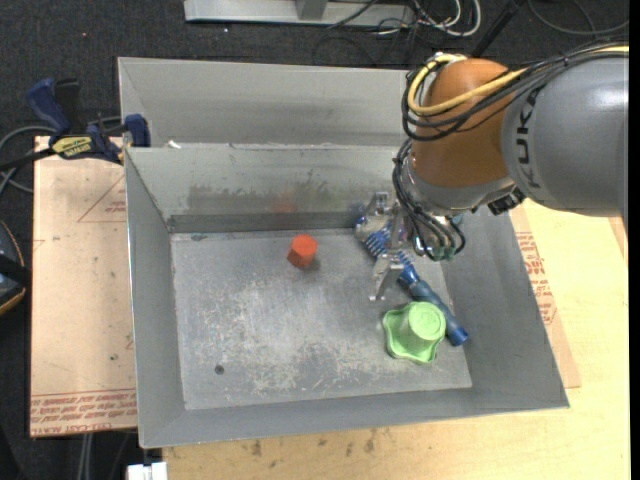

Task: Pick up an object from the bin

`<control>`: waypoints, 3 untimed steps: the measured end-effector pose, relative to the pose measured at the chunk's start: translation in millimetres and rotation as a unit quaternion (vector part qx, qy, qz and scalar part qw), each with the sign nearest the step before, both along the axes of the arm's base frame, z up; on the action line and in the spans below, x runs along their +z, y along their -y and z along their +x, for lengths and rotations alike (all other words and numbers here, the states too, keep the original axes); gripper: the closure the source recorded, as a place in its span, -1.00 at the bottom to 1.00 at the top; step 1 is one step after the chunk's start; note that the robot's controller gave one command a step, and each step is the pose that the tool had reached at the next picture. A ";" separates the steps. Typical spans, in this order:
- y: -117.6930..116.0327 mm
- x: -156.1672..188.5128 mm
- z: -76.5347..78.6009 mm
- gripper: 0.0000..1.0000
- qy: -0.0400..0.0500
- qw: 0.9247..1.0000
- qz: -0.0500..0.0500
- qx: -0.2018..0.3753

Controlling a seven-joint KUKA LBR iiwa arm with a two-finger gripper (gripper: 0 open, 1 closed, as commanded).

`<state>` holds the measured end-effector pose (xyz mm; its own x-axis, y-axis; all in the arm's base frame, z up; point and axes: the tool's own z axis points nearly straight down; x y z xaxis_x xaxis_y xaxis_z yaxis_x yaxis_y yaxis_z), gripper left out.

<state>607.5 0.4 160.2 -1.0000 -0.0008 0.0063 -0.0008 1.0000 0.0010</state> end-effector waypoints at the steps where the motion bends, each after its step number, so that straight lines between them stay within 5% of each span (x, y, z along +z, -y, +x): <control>1: 79.0 -44.1 9.5 -1.00 0.003 0.990 -0.001 -0.141; 2: 69.0 -43.4 25.9 -1.00 0.005 0.980 0.000 -0.200; 3: 57.9 -54.1 20.6 -1.00 0.004 0.970 -0.001 -0.242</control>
Offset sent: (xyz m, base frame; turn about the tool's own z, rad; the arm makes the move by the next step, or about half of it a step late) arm 0.0097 -0.0771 -0.0429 0.2811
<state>628.2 -57.5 106.1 -0.8833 0.4689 -0.0011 0.4689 0.8833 0.0017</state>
